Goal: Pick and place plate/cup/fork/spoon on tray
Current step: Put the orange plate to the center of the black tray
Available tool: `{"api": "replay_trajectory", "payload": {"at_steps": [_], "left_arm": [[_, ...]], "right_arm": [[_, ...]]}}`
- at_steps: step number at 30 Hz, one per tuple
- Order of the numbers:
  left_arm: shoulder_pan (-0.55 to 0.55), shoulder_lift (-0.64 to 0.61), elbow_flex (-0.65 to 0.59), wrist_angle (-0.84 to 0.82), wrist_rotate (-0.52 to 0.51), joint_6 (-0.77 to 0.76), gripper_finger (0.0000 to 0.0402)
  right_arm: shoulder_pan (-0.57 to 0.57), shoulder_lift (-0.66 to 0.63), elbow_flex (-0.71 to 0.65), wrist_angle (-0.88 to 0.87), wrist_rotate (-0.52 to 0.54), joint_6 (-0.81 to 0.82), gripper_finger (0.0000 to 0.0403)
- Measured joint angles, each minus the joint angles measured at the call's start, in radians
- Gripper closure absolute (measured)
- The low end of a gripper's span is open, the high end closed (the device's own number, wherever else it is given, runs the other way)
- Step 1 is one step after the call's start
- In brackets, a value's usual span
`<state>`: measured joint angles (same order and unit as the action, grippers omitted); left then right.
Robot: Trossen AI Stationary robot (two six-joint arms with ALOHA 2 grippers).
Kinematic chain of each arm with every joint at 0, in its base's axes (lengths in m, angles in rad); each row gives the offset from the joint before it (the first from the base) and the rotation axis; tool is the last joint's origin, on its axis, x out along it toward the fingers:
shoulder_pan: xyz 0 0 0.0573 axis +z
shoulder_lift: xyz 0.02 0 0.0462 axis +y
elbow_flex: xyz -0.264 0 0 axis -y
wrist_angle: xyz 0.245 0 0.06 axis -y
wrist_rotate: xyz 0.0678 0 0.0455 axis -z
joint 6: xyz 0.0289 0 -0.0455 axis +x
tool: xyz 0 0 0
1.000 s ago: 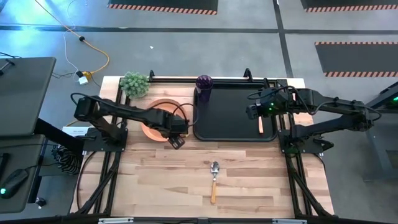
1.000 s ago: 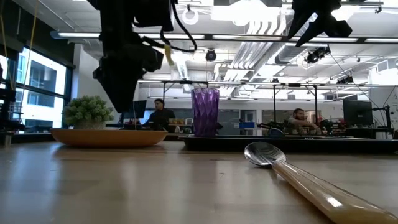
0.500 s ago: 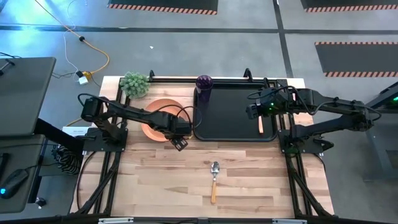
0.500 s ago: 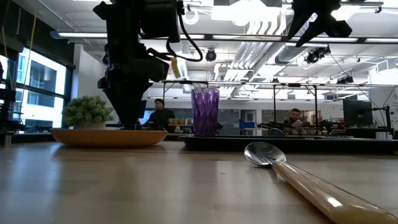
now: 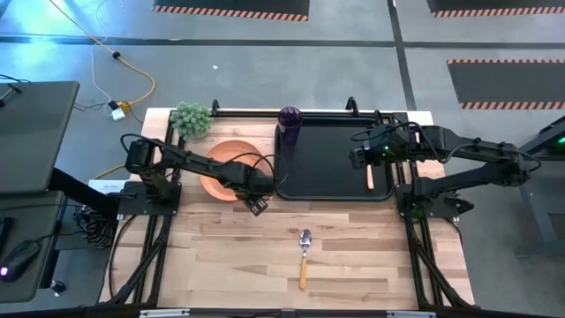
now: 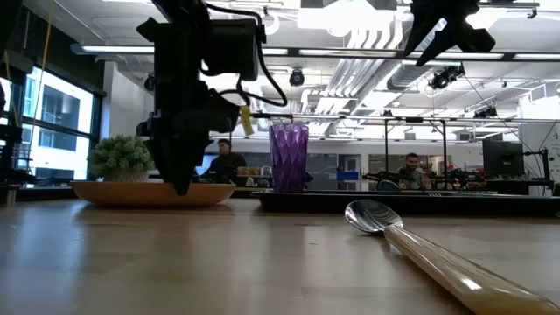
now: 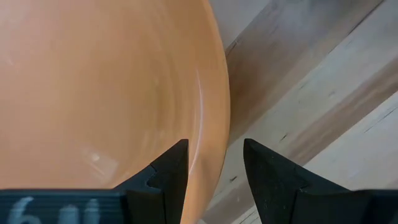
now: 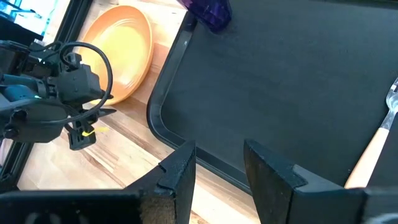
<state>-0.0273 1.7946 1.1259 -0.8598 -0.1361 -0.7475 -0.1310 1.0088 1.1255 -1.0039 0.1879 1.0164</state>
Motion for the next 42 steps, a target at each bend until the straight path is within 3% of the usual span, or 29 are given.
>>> {"api": "replay_trajectory", "payload": {"at_steps": [7,17,32,42], "left_arm": [[0.0,0.001,0.0,-0.001,0.0,0.0,0.0278],[-0.002,0.0,0.001,-0.001,0.014,0.022,0.0393],[-0.124,-0.014,0.003,-0.015,0.006,0.011,0.0399],[-0.179,-0.057,0.089,-0.057,-0.052,0.001,0.04]], "right_arm": [[0.0,0.0,0.0,0.0,0.0,0.0,0.0277],[0.0,0.0,0.0,0.0,0.0,0.0,0.0277],[0.0,0.0,0.0,0.0,0.001,-0.001,0.0277],[0.0,0.0,0.0,0.0,0.004,-0.003,0.0277]]}}
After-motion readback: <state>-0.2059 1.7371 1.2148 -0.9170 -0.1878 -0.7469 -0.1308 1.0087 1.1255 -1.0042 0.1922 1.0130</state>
